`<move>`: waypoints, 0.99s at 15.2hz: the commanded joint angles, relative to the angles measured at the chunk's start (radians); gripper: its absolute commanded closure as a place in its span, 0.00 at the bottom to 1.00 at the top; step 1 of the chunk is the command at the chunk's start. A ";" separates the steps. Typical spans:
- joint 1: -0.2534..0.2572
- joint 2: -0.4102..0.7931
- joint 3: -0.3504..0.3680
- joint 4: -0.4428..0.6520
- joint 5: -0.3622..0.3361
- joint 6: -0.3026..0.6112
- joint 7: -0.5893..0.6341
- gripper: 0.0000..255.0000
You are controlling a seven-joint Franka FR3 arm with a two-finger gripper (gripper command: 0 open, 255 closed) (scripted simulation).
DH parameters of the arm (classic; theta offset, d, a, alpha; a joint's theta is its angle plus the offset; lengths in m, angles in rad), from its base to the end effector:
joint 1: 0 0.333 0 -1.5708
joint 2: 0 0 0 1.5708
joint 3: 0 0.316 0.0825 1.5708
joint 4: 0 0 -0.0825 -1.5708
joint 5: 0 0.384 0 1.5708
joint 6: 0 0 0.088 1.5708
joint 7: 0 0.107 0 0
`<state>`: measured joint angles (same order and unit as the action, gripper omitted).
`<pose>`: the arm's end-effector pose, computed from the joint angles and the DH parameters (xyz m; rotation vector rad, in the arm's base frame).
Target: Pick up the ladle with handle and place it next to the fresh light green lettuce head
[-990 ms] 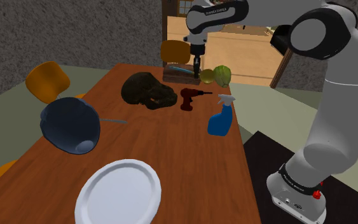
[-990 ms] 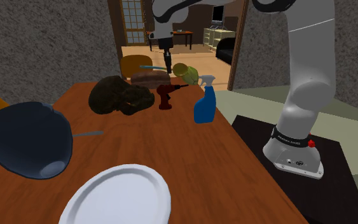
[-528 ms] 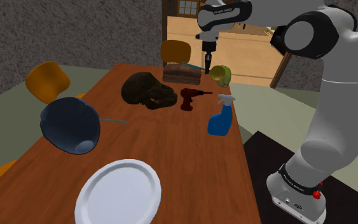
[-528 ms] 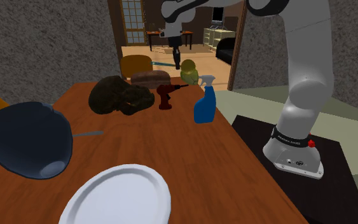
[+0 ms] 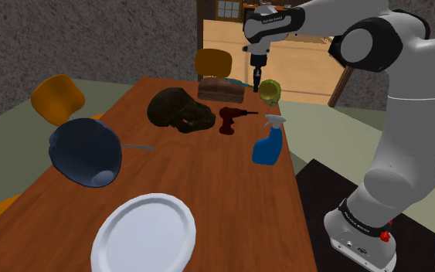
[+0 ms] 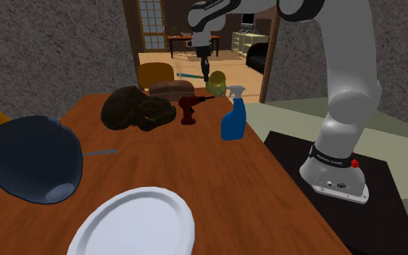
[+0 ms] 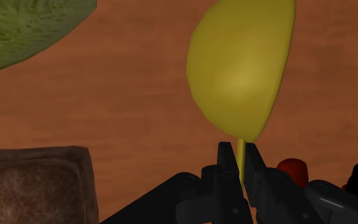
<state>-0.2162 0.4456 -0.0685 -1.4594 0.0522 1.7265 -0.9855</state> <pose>0.6443 -0.1764 0.4142 -2.8347 -1.0222 0.1972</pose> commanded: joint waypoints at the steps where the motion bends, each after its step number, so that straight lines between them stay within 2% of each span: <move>1: 0.000 0.004 0.000 -0.022 0.000 0.027 -0.001 1.00; 15: 0.000 0.062 0.003 -0.124 0.006 0.187 -0.008 1.00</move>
<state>-0.2155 0.5014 -0.0660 -1.5819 0.0576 1.9046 -0.9921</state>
